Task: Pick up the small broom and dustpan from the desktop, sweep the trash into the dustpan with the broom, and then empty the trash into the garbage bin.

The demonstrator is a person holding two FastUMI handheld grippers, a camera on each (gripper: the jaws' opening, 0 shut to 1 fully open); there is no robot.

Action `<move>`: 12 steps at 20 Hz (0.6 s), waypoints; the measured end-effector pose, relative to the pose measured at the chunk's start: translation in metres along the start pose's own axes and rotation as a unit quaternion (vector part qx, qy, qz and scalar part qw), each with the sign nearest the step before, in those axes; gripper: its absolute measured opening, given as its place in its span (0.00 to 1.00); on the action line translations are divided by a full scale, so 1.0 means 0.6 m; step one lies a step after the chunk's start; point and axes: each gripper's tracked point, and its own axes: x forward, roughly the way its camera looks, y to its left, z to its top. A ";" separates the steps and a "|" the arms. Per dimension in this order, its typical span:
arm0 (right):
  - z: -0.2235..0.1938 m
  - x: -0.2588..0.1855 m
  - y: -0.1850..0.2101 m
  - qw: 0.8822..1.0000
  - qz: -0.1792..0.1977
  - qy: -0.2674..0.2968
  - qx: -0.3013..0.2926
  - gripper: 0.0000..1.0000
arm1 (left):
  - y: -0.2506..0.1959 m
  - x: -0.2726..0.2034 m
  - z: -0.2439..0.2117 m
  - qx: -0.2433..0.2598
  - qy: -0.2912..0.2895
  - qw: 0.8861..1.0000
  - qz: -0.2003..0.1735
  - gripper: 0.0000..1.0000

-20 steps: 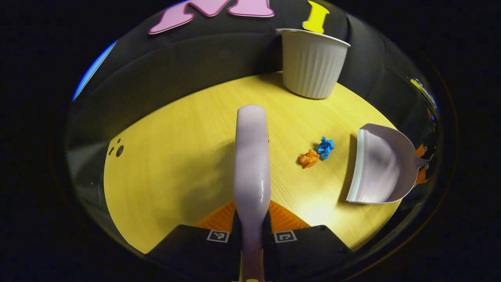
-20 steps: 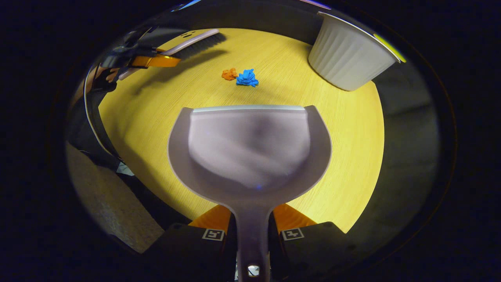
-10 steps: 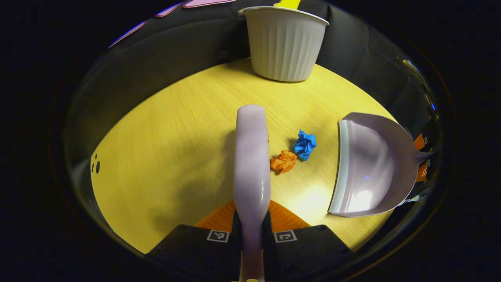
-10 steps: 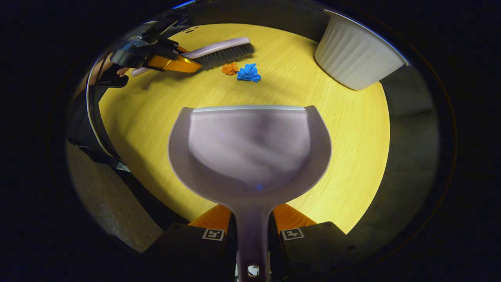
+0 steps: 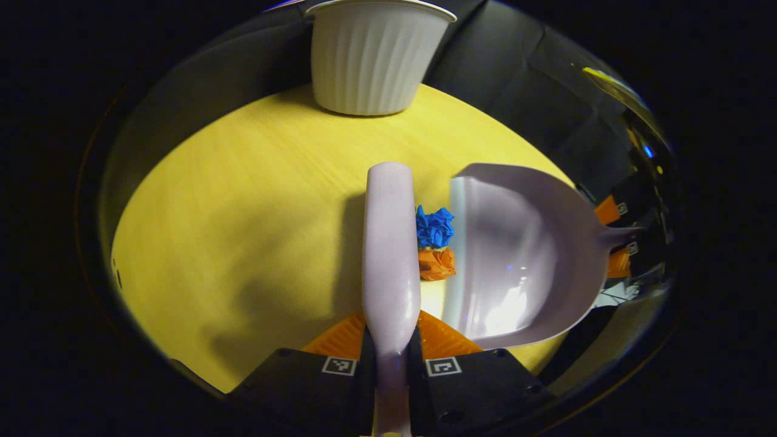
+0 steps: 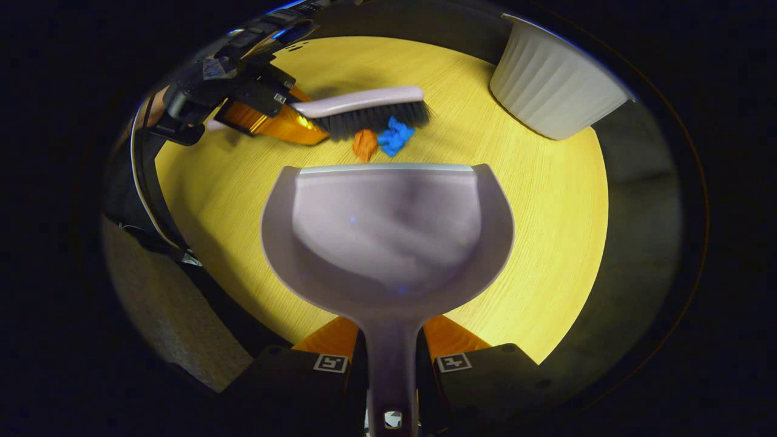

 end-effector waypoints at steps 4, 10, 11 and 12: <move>-0.008 0.003 0.007 1.000 -0.006 -0.009 -0.007 0.38 | -0.066 -0.014 0.015 -0.026 -0.007 0.998 -0.062 0.27; -0.025 0.002 -0.015 0.995 -0.016 -0.084 0.044 0.38 | -0.044 -0.045 0.035 -0.026 -0.084 0.996 0.011 0.25; -0.032 0.003 -0.019 0.994 -0.022 -0.095 0.056 0.38 | -0.038 -0.059 0.035 -0.030 -0.102 0.994 0.026 0.27; -0.038 -0.001 -0.026 0.992 -0.027 -0.104 0.070 0.38 | -0.032 -0.069 0.034 -0.035 -0.118 0.991 0.045 0.27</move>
